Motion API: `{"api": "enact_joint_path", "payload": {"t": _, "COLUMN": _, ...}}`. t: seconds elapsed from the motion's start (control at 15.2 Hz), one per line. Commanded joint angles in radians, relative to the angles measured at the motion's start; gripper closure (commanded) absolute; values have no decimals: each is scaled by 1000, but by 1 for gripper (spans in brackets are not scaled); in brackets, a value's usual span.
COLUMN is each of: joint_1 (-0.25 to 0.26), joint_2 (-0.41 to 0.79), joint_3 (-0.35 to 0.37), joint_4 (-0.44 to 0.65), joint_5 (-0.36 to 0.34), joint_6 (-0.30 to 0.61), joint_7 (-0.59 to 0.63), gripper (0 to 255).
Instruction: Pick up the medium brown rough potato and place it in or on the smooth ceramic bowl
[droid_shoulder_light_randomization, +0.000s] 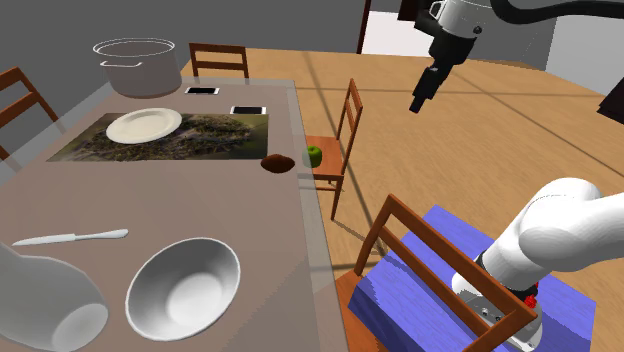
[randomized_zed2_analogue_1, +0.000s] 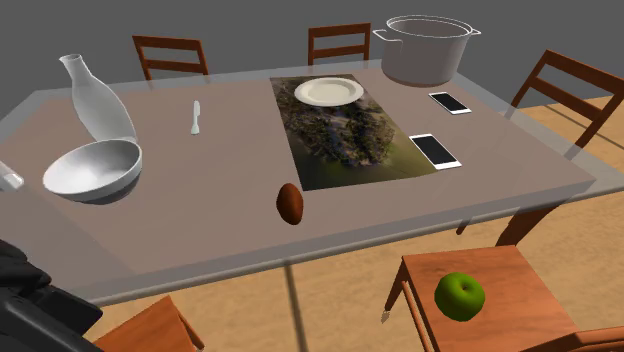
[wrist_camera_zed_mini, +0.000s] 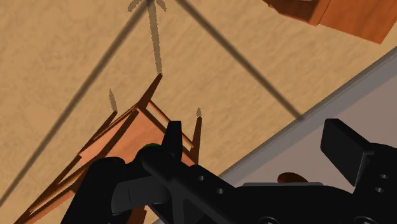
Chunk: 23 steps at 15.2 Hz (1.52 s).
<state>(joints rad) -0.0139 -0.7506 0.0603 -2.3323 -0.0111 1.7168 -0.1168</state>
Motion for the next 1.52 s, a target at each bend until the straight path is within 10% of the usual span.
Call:
{"api": "enact_joint_path", "payload": {"t": 0.0, "joint_1": 0, "joint_2": 0, "joint_3": 0, "joint_4": 0, "joint_5": 0, "joint_6": 0, "joint_7": 0, "gripper": 0}}
{"api": "enact_joint_path", "payload": {"t": 1.45, "joint_1": 102, "joint_2": 769, "joint_3": 29, "joint_4": 303, "joint_5": 136, "joint_6": 428, "joint_7": -165, "gripper": 0}}
